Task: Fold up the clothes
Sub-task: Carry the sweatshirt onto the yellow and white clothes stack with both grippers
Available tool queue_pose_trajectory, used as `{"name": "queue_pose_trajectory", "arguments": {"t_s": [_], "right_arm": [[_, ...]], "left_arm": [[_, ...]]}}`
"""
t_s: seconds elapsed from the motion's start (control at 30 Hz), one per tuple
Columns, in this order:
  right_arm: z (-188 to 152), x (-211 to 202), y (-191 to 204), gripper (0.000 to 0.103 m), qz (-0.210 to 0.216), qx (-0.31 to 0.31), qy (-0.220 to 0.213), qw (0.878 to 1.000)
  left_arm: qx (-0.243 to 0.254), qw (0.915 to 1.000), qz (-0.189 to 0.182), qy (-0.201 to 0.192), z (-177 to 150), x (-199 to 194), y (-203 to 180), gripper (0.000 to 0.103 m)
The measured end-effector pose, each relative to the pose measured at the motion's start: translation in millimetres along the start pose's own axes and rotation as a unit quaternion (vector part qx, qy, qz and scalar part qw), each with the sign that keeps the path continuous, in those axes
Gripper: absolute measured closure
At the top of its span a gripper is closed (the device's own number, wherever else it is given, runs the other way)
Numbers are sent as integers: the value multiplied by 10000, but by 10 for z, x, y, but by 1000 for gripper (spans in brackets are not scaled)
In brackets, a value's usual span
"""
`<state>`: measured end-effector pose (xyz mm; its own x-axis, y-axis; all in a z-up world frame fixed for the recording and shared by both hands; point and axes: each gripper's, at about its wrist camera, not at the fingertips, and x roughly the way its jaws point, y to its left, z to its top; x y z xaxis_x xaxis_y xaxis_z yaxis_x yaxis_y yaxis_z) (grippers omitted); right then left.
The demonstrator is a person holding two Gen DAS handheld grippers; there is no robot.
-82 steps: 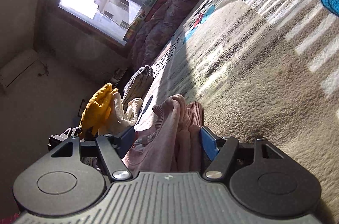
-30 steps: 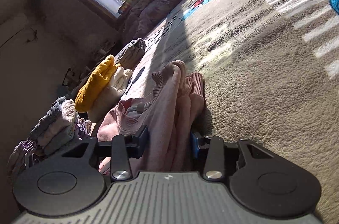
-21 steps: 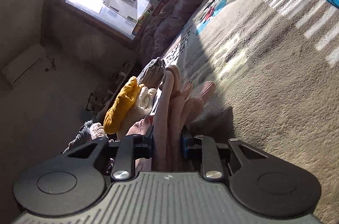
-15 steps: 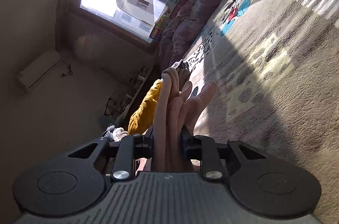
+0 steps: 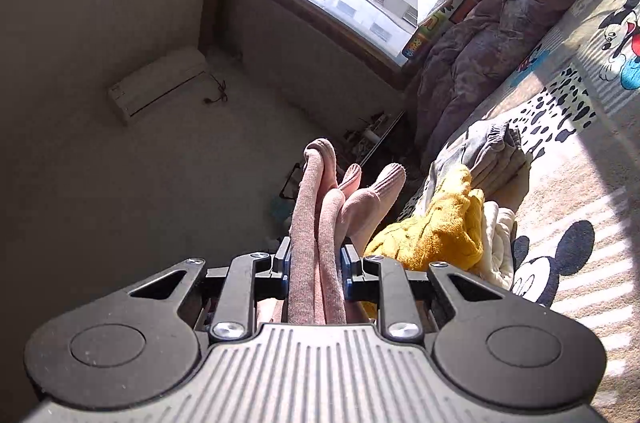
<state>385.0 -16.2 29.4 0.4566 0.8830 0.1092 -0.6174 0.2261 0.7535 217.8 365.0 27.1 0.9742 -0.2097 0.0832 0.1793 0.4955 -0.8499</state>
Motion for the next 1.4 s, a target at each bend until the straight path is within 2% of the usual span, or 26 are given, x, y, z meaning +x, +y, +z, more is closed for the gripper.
{"name": "queue_pose_trajectory", "arguments": {"t_s": [0.13, 0.27, 0.3, 0.33, 0.37, 0.4, 0.43, 0.47, 0.5, 0.57, 0.6, 0.63, 0.7, 0.73, 0.87, 0.97, 1.03, 1.1, 1.2, 1.27, 1.3, 1.33, 1.37, 1.4], "right_arm": [[196, 463, -48, 79, 197, -183, -236, 9994], [338, 903, -264, 79, 218, -119, -381, 9990], [354, 1015, -357, 79, 150, -84, -369, 9992], [360, 1129, -464, 79, 28, -37, -336, 9994], [320, 1250, -624, 79, -258, 84, -211, 9994], [231, 1381, -831, 79, -668, 289, 3, 9973], [143, 1512, -1037, 79, -1077, 493, 218, 9927], [47, 1597, -1216, 79, -1379, 684, 354, 9875], [-61, 1607, -1348, 80, -1508, 855, 363, 9842], [-186, 1536, -1456, 80, -1391, 1113, 87, 9840], [-187, 1523, -1434, 79, -1407, 1128, 50, 9836], [-175, 1519, -1407, 78, -1440, 1101, 69, 9834], [-134, 1510, -1337, 76, -1483, 1013, 149, 9836], [-99, 1510, -1298, 72, -1530, 943, 169, 9836], [63, 1405, -1068, 64, -1818, 486, 34, 9821], [76, 1275, -807, 59, -1910, 87, 100, 9815], [31, 1193, -607, 50, -2053, -220, 306, 9780], [-25, 1123, -395, 46, -2254, -526, 592, 9710], [-88, 1030, -53, 43, -2471, -974, 961, 9593], [-103, 947, 198, 27, -2623, -1147, 1091, 9519], [-105, 921, 301, 16, -2721, -1224, 1139, 9476], [-103, 889, 441, 10, -2847, -1351, 1207, 9413], [-102, 857, 583, 9, -2937, -1497, 1279, 9354], [-103, 829, 689, 6, -2995, -1611, 1331, 9309]], "left_arm": [[287, 9991, -51, -300, 320, 316, 50, 85], [444, 9978, 217, -442, 497, 656, 217, 85], [524, 9962, 516, -465, 509, 752, 273, 85], [735, 9906, 1067, -433, 497, 873, 321, 84], [1044, 9775, 1820, -224, 456, 1038, 375, 82], [1266, 9566, 2621, 116, 396, 1214, 461, 82], [1227, 9449, 3015, 333, 337, 1316, 570, 83], [1132, 9452, 3046, 314, 297, 1336, 647, 80], [1221, 9450, 3023, 259, 284, 1342, 650, 75], [1499, 9397, 3059, 295, 296, 1401, 605, 70], [1552, 9373, 3104, 322, 303, 1414, 600, 65], [1558, 9361, 3136, 337, 310, 1416, 602, 64], [1575, 9348, 3165, 344, 313, 1394, 572, 58], [1641, 9337, 3167, 325, 280, 1347, 513, 57], [2094, 9243, 3185, 167, 108, 1078, 166, 45], [2365, 9178, 3182, 212, 2, 952, 4, 45], [2531, 9140, 3156, 320, -67, 853, -90, 42], [2783, 9047, 3193, 460, -164, 751, -219, 28], [3095, 8908, 3258, 675, -254, 668, -406, 19], [3265, 8816, 3323, 756, -287, 579, -528, 15], [3352, 8768, 3356, 792, -303, 530, -592, 10], [3427, 8716, 3401, 854, -318, 479, -664, 7], [3476, 8674, 3440, 914, -337, 469, -723, 0], [3536, 8623, 3496, 961, -358, 447, -782, 0]]}}
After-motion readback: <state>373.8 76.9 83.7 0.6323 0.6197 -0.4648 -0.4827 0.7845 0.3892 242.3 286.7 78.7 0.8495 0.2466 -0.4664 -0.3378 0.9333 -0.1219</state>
